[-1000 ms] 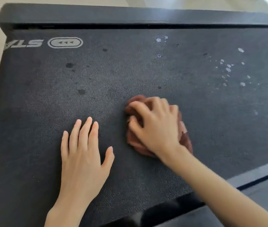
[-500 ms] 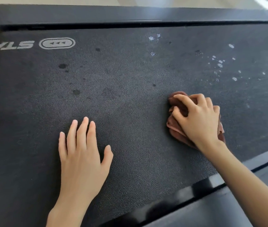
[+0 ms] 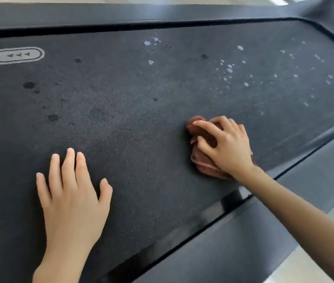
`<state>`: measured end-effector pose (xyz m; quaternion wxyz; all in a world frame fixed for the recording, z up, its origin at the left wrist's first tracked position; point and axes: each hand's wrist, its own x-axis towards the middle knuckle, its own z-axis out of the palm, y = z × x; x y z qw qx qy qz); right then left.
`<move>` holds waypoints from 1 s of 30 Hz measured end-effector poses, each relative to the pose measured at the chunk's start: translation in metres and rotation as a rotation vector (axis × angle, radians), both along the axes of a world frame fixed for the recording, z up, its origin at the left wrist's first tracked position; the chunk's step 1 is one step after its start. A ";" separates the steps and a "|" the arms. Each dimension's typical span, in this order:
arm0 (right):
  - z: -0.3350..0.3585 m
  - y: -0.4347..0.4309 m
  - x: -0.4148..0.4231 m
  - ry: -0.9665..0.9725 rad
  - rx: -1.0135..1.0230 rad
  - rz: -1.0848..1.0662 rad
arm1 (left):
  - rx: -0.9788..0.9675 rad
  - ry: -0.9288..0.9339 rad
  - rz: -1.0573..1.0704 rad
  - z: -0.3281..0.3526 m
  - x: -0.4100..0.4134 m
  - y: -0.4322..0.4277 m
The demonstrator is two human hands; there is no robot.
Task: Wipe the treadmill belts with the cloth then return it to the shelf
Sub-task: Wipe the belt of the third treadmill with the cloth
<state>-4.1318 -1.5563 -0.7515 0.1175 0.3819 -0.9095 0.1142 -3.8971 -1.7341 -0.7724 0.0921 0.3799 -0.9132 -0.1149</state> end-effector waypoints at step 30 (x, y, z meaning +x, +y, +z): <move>-0.003 0.164 -0.206 -0.059 0.043 -0.569 | -0.062 -0.029 -0.538 -0.004 -0.256 0.147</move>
